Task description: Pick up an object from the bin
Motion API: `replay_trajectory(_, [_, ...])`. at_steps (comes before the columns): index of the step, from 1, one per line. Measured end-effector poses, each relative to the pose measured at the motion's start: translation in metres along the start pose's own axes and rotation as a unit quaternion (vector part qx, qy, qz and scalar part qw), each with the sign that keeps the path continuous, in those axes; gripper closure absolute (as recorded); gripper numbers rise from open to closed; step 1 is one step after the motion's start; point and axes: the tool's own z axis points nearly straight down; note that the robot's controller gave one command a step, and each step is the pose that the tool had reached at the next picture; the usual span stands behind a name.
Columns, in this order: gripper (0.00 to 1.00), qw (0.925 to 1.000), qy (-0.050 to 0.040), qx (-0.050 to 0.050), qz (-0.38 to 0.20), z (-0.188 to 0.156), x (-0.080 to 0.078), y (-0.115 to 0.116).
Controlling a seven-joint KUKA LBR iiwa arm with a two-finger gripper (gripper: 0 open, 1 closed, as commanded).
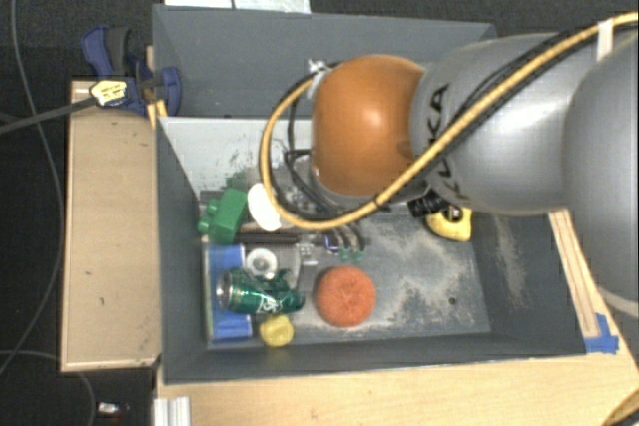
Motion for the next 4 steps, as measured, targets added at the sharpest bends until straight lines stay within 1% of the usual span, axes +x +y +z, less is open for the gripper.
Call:
replay_trajectory(1, [0.0, 1.0, -0.0037, -0.001, 0.003, -0.004, -0.002, -0.001])
replay_trajectory(2, [0.0, 0.9989, -0.0051, -0.002, -0.046, 0.011, -0.005, -0.034])
replay_trajectory(3, [0.0, 0.999, -0.0061, 0.0, -0.043, 0.04, -0.038, -0.029])
replay_trajectory(4, [0.0, 0.9976, -0.0049, -0.001, -0.069, 0.054, -0.027, -0.029])
